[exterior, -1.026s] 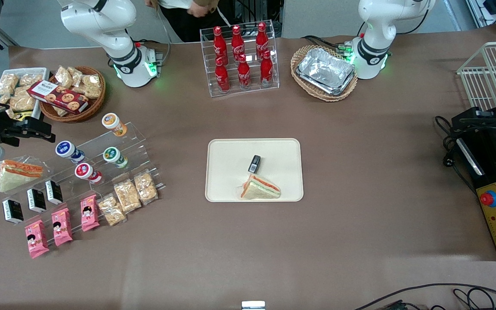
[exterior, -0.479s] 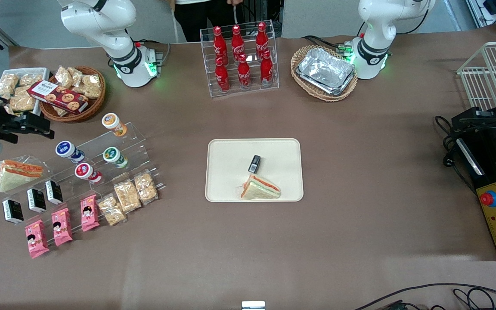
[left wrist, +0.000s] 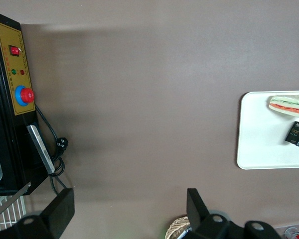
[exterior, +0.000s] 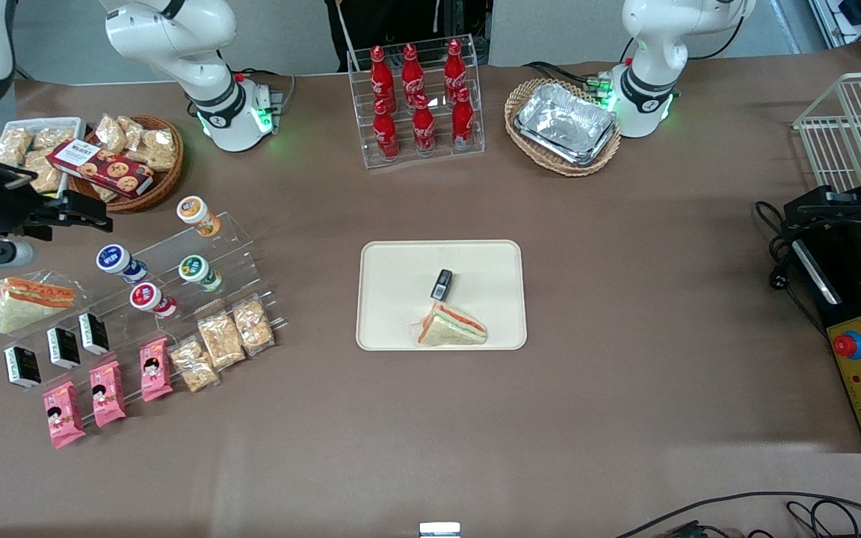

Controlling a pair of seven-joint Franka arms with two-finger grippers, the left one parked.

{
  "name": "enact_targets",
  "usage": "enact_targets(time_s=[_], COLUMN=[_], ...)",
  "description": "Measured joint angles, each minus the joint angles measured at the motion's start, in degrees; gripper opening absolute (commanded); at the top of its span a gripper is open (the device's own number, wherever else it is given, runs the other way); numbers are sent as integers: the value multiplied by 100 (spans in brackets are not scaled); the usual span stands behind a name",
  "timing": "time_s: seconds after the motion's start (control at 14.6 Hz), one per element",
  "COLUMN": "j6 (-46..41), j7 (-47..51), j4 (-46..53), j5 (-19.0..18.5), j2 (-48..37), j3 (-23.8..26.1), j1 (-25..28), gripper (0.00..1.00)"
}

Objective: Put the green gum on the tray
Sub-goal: 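Lower the right gripper onto the green-labelled gum bottle and close it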

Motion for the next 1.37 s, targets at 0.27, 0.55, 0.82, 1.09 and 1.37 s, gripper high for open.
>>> enact_targets(time_s=[0.27, 0.55, 0.82, 1.09, 1.37], j6=[688, 1796, 2704, 3247, 4109], j7=[0, 0, 0, 0, 0], j4=[-982, -2169, -3189, -3652, -4263], j5=[2, 2, 2, 1, 0], j2=[-350, -551, -700, -624, -505], j3=[99, 219, 241, 251, 264], j1=[2, 10, 11, 11, 80], gripper=[100, 100, 100, 100, 100])
